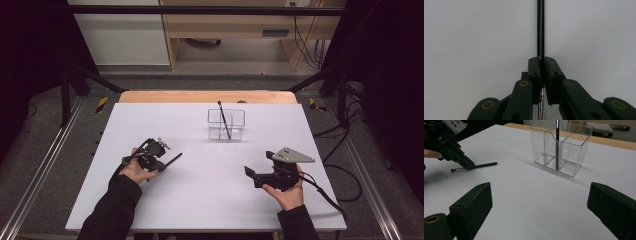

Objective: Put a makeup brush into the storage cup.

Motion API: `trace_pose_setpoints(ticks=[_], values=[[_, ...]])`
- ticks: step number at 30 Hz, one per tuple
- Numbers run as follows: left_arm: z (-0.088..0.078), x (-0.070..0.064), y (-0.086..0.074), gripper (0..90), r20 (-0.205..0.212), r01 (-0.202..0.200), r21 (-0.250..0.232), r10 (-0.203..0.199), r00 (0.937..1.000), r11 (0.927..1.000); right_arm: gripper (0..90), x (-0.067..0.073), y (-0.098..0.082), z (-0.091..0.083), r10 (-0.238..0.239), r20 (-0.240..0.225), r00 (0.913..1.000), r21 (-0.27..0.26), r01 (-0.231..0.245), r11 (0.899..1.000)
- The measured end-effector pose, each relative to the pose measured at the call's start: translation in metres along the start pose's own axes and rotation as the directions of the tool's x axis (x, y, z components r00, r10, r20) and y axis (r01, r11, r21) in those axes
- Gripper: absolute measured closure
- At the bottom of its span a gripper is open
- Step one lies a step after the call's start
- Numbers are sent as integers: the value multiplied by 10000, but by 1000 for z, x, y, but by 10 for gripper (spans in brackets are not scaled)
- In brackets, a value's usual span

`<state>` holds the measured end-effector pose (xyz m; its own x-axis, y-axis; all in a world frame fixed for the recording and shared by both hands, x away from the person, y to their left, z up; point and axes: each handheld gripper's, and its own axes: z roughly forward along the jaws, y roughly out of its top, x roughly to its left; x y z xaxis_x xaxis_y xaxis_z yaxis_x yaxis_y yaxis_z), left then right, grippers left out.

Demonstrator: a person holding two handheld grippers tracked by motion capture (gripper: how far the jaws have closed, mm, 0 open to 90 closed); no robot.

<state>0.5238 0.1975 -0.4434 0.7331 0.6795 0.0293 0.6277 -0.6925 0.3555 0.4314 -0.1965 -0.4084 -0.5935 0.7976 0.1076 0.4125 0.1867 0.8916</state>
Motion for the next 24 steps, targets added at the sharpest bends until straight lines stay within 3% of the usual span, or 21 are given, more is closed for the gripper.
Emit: trace_pose_setpoints(ticks=[6, 13, 24], values=[[-15, -4, -4, 835, 88, -162, -623, 168, 9998, 9979, 64, 2, 2, 2, -183, 14, 9998, 109, 183, 9998], [-30, -15, -9, 835, 441, -523, -1256, 582, 9973, 9907, 60, 7, 6, 6, -557, 23, 9984, 284, 557, 9980], [-45, -37, -10, 834, 846, -1201, -2082, 1403, 9865, 9707, 60, 17, 14, 10, -1190, -44, 9929, 625, 1191, 9909]])
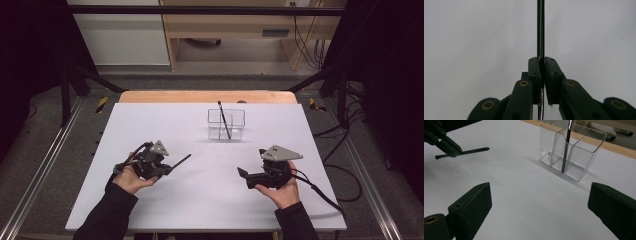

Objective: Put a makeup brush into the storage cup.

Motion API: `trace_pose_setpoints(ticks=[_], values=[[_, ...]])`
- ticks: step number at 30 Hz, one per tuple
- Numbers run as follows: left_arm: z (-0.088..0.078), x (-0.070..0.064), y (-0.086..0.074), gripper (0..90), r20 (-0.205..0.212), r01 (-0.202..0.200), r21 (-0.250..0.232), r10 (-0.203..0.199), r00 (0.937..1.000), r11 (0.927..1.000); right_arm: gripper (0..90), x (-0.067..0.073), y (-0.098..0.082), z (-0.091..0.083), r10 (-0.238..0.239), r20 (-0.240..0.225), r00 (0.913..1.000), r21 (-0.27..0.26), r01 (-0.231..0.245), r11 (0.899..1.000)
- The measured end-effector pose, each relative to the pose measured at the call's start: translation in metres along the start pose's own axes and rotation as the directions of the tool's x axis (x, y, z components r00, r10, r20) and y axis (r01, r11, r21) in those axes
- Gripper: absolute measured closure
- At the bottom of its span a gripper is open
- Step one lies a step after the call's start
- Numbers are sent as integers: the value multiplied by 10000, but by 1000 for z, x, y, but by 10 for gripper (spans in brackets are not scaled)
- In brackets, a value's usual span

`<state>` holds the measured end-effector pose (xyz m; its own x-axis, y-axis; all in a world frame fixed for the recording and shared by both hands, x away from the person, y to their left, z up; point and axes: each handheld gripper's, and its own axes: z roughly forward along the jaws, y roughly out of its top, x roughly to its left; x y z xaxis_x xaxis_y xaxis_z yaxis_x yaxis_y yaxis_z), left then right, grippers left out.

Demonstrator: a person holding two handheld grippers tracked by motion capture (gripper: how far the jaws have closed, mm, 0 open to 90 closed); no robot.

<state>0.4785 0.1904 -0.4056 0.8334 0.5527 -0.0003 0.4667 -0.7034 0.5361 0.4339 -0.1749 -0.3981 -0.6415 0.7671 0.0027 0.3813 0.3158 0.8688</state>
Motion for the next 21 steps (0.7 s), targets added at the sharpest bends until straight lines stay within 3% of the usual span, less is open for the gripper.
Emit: trace_pose_setpoints(ticks=[12, 21], values=[[-5, -22, 10, 834, 494, -750, -363, 768, 9958, 9965, 68, 15, 13, 4, -999, -280, 9946, 341, 1009, 9943], [-3, -35, 20, 834, 762, -1255, -508, 1291, 9887, 9908, 82, 27, 22, 6, -1954, -545, 9792, 804, 1993, 9766]])
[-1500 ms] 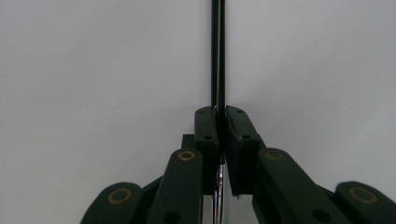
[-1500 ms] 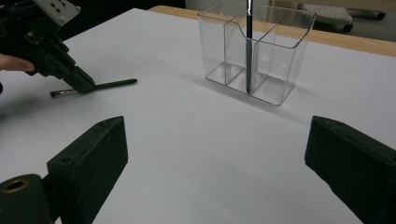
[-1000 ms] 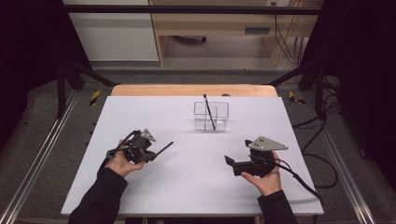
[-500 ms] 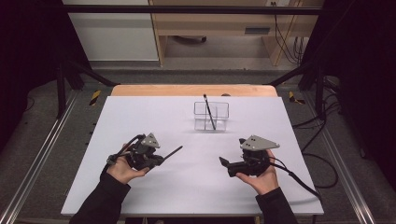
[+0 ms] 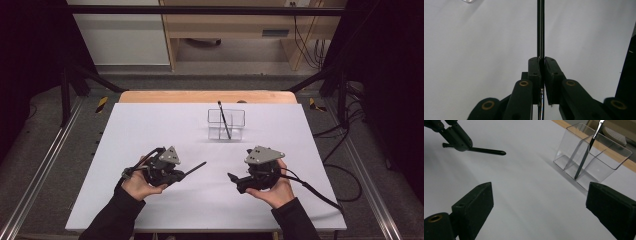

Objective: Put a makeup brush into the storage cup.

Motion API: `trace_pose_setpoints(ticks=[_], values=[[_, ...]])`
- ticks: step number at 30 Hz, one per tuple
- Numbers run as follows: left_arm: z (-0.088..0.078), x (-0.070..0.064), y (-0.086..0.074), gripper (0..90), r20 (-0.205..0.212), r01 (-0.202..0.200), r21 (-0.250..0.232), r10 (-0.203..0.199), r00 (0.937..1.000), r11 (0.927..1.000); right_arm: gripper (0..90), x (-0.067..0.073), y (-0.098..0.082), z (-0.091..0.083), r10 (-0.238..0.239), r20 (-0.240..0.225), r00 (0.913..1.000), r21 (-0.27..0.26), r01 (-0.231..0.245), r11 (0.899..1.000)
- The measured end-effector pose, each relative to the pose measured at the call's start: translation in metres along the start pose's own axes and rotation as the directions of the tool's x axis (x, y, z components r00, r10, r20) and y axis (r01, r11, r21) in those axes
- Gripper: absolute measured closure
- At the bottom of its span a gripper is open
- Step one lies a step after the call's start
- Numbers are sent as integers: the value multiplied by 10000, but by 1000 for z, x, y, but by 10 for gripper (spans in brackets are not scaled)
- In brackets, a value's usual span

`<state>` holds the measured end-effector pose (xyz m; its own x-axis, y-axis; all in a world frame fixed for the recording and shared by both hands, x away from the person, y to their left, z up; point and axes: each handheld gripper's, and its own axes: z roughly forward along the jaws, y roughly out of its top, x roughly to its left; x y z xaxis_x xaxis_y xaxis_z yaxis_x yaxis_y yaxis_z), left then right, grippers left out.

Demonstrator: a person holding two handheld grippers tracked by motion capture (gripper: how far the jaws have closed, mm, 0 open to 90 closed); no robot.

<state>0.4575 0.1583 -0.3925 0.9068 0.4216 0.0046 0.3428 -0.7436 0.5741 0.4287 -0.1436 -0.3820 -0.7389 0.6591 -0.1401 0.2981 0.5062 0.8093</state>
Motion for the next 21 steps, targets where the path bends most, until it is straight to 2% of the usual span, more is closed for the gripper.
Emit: trace_pose_setpoints(ticks=[9, 14, 21], values=[[1, -8, 9, 834, 350, -343, -98, 346, 9988, 9994, 87, 9, 8, 3, -794, -259, 9965, 622, 809, 9948], [2, -12, 15, 834, 499, -573, -230, 584, 9970, 9981, 95, 15, 13, 7, -1271, -521, 9905, 1004, 1318, 9862], [5, -17, 20, 834, 661, -881, -140, 888, 9939, 9960, 118, 21, 17, 8, -1619, -757, 9839, 1149, 1699, 9788]])
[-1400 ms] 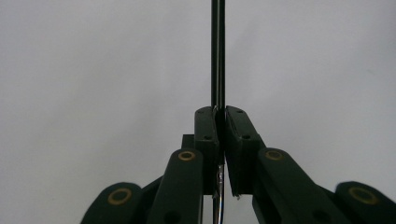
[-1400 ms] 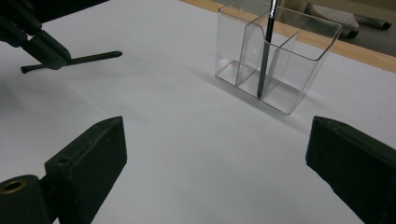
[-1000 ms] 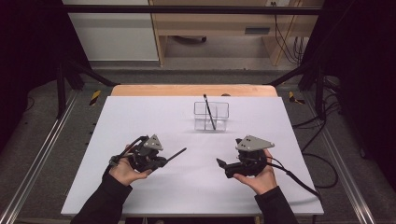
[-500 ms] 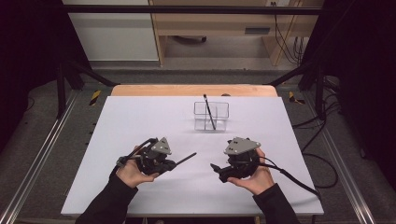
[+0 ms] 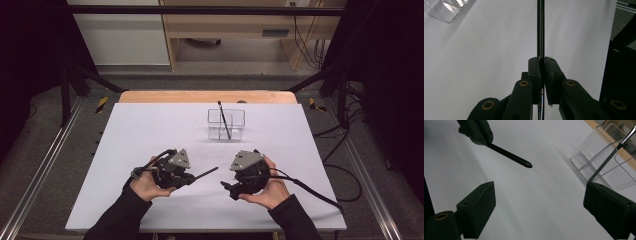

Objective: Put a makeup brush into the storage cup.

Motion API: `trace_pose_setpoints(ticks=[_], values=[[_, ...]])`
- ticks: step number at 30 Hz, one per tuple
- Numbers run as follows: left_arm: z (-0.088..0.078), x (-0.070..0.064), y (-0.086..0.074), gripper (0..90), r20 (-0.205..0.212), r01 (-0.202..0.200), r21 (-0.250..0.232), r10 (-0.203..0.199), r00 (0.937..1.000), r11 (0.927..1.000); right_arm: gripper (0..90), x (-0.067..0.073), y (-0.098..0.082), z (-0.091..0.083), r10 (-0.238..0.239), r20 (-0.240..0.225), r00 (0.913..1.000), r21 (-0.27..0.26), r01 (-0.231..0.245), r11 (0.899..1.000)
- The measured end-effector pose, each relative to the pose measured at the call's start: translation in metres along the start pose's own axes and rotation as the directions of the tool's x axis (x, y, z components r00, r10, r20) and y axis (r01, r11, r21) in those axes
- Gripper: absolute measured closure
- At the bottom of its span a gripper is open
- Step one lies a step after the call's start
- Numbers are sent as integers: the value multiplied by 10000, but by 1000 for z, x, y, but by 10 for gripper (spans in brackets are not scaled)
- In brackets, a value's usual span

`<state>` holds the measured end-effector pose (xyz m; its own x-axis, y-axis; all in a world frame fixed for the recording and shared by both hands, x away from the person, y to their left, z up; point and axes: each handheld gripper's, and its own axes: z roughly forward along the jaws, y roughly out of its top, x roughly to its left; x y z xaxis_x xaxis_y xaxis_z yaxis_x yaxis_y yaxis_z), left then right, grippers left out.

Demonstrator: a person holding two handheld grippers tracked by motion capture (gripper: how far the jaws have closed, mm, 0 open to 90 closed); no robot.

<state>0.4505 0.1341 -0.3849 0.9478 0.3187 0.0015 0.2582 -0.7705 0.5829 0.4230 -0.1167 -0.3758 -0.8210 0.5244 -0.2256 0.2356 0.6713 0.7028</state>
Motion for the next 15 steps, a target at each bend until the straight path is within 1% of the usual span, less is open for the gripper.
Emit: trace_pose_setpoints(ticks=[4, 7, 10, 15], values=[[1, -2, 4, 834, 108, -184, 35, 183, 9998, 9998, 137, 3, 3, 1, -257, -163, 9995, 167, 260, 9995], [3, -2, 6, 835, 230, -222, 22, 222, 9995, 9998, 156, 6, 5, 2, -560, -235, 9982, 266, 566, 9980], [4, -3, 8, 835, 355, -300, 87, 297, 9989, 9995, 174, 8, 8, 4, -762, -312, 9966, 355, 773, 9964], [8, -4, 12, 835, 522, -385, 159, 376, 9979, 9991, 201, 10, 10, 6, -1234, -490, 9911, 590, 1262, 9902]])
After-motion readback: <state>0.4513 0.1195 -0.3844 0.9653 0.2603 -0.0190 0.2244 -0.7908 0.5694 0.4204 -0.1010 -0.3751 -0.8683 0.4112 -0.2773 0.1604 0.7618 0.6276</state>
